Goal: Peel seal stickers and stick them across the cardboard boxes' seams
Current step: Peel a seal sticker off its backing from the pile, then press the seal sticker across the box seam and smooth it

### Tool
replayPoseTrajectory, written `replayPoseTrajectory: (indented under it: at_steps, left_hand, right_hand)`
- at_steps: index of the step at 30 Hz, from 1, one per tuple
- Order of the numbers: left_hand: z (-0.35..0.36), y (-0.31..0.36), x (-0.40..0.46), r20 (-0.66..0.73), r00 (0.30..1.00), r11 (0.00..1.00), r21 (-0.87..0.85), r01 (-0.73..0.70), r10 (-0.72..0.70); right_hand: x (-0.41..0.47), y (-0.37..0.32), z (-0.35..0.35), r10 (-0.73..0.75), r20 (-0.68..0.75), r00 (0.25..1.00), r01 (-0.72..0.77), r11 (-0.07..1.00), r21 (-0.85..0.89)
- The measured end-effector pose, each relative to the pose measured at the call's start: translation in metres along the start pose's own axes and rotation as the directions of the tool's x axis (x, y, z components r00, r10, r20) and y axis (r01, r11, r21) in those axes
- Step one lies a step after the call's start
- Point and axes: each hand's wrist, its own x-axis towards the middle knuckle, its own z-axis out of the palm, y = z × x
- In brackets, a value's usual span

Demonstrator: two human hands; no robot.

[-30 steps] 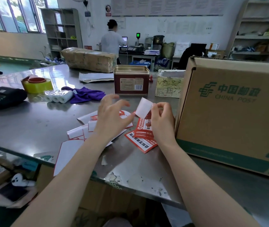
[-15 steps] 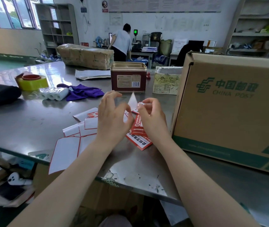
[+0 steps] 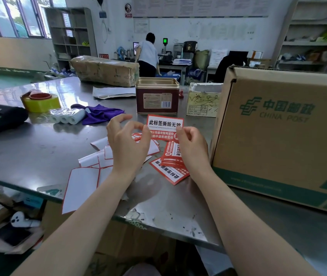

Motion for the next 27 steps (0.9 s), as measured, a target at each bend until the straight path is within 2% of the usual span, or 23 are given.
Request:
replayPoseTrajectory:
  at_steps: [8, 12, 14, 16, 19, 21, 23, 27]
  left_hand:
    - [0.0, -0.002, 0.001, -0.013, 0.997, 0.997, 0.008, 0.081, -0.081]
    - [0.001, -0.004, 0.006, 0.004, 0.989, 0.986, 0.066, 0.15, -0.151]
    - [0.003, -0.004, 0.015, 0.052, 0.962, 0.964, -0.004, 0.267, -0.266]
    - [0.005, 0.004, 0.028, 0.084, 0.934, 0.923, -0.144, 0.356, -0.347]
    - [0.005, 0.033, 0.043, 0.222, 0.885, 0.84, -0.285, 0.461, -0.41]
    - [0.004, 0.053, 0.055, 0.298, 0.864, 0.798, -0.344, 0.494, -0.407]
    - [0.003, 0.078, 0.066, 0.344, 0.863, 0.8, -0.354, 0.484, -0.37]
    - [0.008, 0.12, 0.083, 0.425, 0.836, 0.773, -0.376, 0.511, -0.346]
  right_hand:
    - [0.001, 0.0, -0.001, -0.087, -0.061, 0.994, 0.082, 0.993, -0.087]
    - [-0.005, -0.013, 0.004, -0.255, -0.07, 0.965, 0.235, 0.949, -0.212]
    - [-0.004, -0.031, 0.009, -0.372, -0.075, 0.925, 0.335, 0.894, -0.297]
    - [-0.001, -0.055, 0.012, -0.477, -0.066, 0.876, 0.425, 0.83, -0.362]
    - [0.008, -0.093, 0.013, -0.607, -0.048, 0.793, 0.519, 0.715, -0.468]
    - [0.012, -0.123, 0.005, -0.648, -0.034, 0.761, 0.533, 0.653, -0.538]
    - [0.017, -0.148, -0.009, -0.662, -0.054, 0.748, 0.513, 0.628, -0.585]
    - [0.031, -0.177, -0.054, -0.593, -0.1, 0.799, 0.396, 0.644, -0.654]
